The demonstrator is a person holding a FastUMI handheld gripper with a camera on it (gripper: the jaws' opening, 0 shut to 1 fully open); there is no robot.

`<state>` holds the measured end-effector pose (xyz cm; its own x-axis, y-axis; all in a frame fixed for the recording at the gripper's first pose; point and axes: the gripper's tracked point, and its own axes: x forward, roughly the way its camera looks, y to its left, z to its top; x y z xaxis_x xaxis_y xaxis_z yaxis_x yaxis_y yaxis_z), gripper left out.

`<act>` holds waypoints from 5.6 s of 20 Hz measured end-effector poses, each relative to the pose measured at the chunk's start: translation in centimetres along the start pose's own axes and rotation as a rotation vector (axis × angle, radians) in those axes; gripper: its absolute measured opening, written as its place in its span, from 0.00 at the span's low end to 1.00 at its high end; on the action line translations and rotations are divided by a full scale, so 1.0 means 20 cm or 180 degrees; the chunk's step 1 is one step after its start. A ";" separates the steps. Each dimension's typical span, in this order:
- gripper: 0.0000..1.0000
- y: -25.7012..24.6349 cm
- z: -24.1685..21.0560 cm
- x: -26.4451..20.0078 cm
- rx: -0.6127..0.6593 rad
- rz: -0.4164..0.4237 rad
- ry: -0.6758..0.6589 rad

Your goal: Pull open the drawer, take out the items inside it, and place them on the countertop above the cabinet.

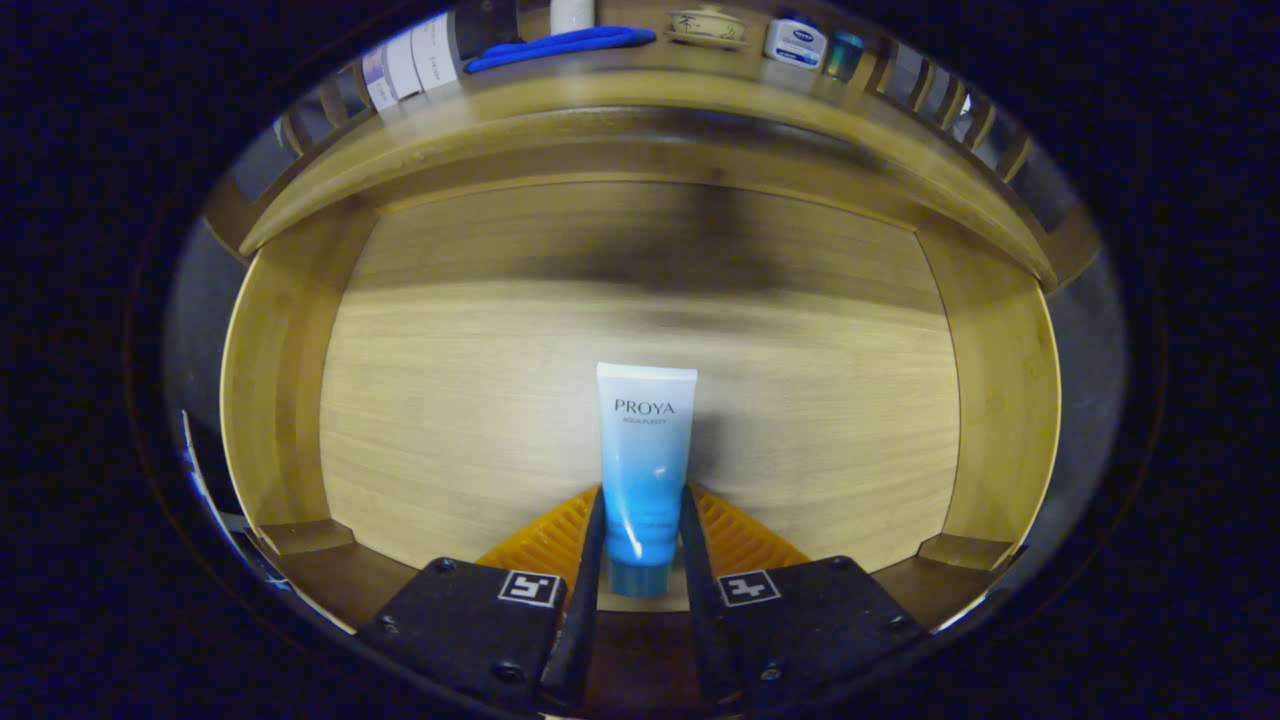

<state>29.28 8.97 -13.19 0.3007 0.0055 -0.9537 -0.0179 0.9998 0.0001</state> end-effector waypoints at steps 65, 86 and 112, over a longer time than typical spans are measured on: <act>0.66 0.09 0.65 -0.85 0.0076 0.0331 -0.1069; 0.99 -0.05 -0.34 -1.27 0.0094 0.0377 -0.3748; 0.98 -0.02 -0.52 -0.39 -0.0004 -0.0052 -0.3600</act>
<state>16.95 8.30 -8.96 0.9910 0.0052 -0.1340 -0.0068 0.9999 -0.0108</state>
